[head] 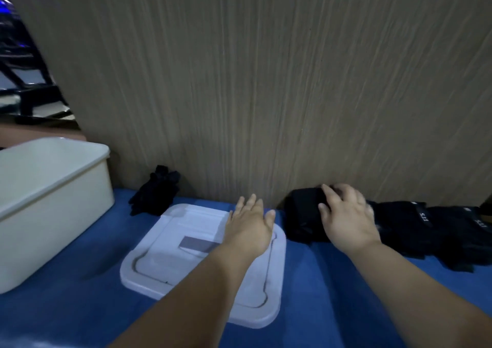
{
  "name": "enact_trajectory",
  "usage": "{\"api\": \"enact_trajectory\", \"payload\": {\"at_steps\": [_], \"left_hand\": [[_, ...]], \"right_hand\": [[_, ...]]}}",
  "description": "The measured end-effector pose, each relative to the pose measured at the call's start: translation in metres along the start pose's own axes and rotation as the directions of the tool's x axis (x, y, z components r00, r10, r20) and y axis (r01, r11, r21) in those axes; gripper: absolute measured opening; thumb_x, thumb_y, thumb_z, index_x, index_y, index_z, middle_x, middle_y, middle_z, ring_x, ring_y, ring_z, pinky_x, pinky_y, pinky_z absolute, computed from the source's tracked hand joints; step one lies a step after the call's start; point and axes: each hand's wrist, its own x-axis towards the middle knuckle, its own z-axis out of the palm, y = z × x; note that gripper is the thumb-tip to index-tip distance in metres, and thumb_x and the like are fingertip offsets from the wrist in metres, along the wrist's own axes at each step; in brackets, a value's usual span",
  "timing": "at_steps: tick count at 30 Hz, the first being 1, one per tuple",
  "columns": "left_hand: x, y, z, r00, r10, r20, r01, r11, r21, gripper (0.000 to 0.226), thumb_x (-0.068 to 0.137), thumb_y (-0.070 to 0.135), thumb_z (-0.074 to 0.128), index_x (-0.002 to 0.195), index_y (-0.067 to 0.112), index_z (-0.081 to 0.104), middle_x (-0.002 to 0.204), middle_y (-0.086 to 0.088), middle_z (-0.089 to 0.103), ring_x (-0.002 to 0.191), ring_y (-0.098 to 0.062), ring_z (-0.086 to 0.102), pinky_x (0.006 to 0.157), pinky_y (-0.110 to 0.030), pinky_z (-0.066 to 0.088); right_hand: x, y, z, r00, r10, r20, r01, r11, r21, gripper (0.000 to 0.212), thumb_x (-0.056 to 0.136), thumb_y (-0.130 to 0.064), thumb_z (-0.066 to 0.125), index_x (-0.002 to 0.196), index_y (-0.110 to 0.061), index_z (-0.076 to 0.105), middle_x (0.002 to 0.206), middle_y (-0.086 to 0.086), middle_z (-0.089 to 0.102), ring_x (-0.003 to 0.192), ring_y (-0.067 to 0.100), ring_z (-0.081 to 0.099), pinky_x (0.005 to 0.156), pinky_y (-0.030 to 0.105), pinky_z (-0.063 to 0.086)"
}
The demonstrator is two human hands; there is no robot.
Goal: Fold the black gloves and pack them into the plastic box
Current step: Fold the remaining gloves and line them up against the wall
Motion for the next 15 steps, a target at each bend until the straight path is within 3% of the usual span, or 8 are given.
{"api": "enact_trajectory", "payload": {"at_steps": [3, 5, 8, 10, 12, 15], "left_hand": [[-0.020, -0.045, -0.019, 0.986, -0.110, -0.128, 0.103, 0.993, -0.064, 0.053, 0.102, 0.040, 0.032, 0.149, 0.017, 0.032, 0.159, 0.001, 0.021, 0.147, -0.019, 0.011, 0.118, -0.030, 0.009], [-0.031, -0.076, -0.033, 0.954, -0.182, -0.239, 0.168, 0.983, -0.078, 0.045, 0.098, 0.041, 0.036, 0.137, 0.021, 0.049, 0.148, 0.000, 0.042, 0.136, -0.023, 0.031, 0.113, -0.034, 0.024], [-0.043, -0.111, -0.061, 0.880, -0.364, -0.306, 0.313, 0.928, -0.203, 0.036, 0.097, 0.039, 0.040, 0.127, 0.025, 0.054, 0.137, 0.000, 0.049, 0.127, -0.026, 0.033, 0.103, -0.041, 0.033], [-0.048, -0.134, -0.078, 0.818, -0.453, -0.354, 0.388, 0.889, -0.242, 0.034, 0.096, 0.037, 0.045, 0.126, 0.021, 0.052, 0.133, -0.006, 0.050, 0.126, -0.030, 0.033, 0.102, -0.043, 0.034], [-0.049, -0.156, -0.090, 0.758, -0.508, -0.408, 0.403, 0.858, -0.318, 0.032, 0.095, 0.034, 0.051, 0.120, 0.014, 0.051, 0.127, -0.011, 0.052, 0.123, -0.032, 0.035, 0.099, -0.044, 0.036], [-0.044, -0.182, -0.097, 0.720, -0.532, -0.446, 0.341, 0.831, -0.440, 0.031, 0.093, 0.027, 0.056, 0.116, 0.008, 0.050, 0.123, -0.016, 0.053, 0.120, -0.036, 0.042, 0.097, -0.044, 0.038]], "right_hand": [[-0.003, -0.027, -0.008, 0.956, -0.088, -0.278, 0.113, 0.991, 0.075, 0.033, 0.094, -0.026, 0.051, 0.126, -0.020, 0.060, 0.122, 0.006, 0.055, 0.119, 0.025, 0.038, 0.098, 0.047, 0.033], [-0.003, -0.057, -0.007, 0.928, -0.195, -0.319, 0.236, 0.967, 0.094, 0.024, 0.089, -0.024, 0.055, 0.109, -0.021, 0.068, 0.105, 0.003, 0.061, 0.107, 0.024, 0.045, 0.089, 0.041, 0.038], [-0.004, -0.111, 0.003, 0.919, -0.377, -0.115, 0.394, 0.884, 0.253, 0.020, 0.092, -0.023, 0.055, 0.103, -0.020, 0.070, 0.100, 0.001, 0.063, 0.102, 0.024, 0.052, 0.089, 0.035, 0.042], [-0.010, -0.150, 0.017, 0.890, -0.456, 0.013, 0.417, 0.824, 0.383, 0.021, 0.094, -0.023, 0.054, 0.107, -0.020, 0.070, 0.104, 0.000, 0.062, 0.104, 0.020, 0.054, 0.090, 0.027, 0.041], [-0.013, -0.186, 0.031, 0.879, -0.466, 0.096, 0.355, 0.776, 0.521, 0.023, 0.096, -0.023, 0.053, 0.114, -0.019, 0.067, 0.107, -0.004, 0.058, 0.104, 0.014, 0.053, 0.089, 0.019, 0.037], [-0.008, -0.232, 0.050, 0.893, -0.410, 0.183, 0.203, 0.732, 0.651, 0.034, 0.097, -0.024, 0.052, 0.130, -0.019, 0.055, 0.123, -0.001, 0.052, 0.101, 0.007, 0.050, 0.091, 0.019, 0.037]]}}
